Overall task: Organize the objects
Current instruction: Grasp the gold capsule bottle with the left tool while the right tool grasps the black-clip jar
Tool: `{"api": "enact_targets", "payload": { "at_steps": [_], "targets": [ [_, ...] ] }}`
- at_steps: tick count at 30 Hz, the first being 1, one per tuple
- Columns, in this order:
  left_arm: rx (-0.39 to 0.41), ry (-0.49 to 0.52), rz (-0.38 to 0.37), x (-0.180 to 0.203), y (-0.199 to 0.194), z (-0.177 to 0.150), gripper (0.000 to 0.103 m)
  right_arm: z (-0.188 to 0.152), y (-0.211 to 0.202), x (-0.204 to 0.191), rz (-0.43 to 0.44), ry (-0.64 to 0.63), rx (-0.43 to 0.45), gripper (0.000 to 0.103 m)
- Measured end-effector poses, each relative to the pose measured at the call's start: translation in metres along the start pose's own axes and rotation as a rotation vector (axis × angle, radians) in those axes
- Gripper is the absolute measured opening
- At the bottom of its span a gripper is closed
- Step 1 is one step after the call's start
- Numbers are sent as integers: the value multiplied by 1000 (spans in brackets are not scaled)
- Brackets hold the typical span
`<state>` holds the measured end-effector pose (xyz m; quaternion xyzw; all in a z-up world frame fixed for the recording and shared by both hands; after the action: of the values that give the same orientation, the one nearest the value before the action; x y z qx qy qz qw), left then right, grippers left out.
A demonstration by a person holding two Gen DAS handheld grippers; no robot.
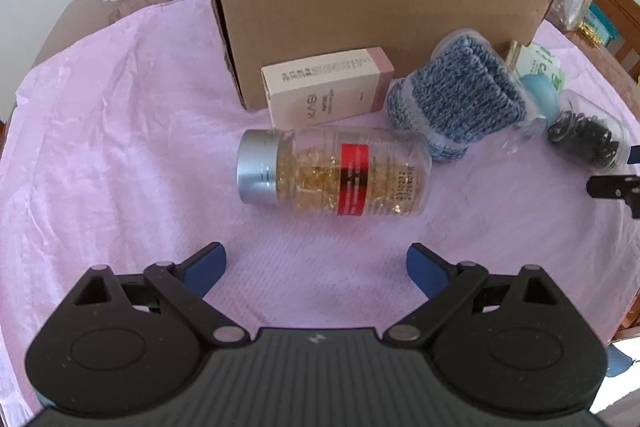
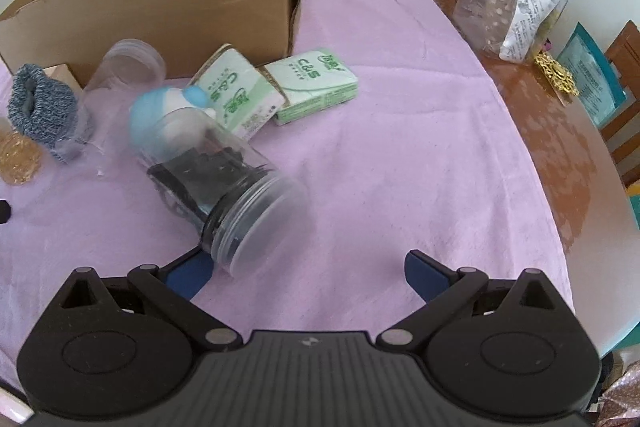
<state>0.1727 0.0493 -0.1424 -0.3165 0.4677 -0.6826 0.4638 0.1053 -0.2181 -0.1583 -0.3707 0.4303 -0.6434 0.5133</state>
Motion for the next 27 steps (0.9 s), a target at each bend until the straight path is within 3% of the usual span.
{"api": "enact_targets", "payload": {
  "at_steps": [10, 20, 23, 27],
  "targets": [
    [7, 21, -10, -1, 5, 6, 102, 11, -13, -45, 139, 7, 31, 103],
    [14, 35, -16, -3, 6, 8, 102, 33, -5, -35, 58, 212, 61, 103],
    [17, 39, -17, -3, 7, 9, 102, 30, -5, -29, -11, 218, 64, 103],
    [21, 40, -17, -4, 8, 11, 102, 17, 2, -15, -33, 214, 17, 103]
  ]
}}
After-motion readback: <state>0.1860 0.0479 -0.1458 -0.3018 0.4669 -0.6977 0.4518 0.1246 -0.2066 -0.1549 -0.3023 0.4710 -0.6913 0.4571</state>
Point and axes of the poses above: each gripper's, at about its wrist camera, not at the fingertips, and y roughly the way its jaws point, x to its right, z to its top, the point moved 3 cm from there along y, roughly the way its jaws point, and after that the axes turned 7 degrees about -x, right-handed, at the moved point
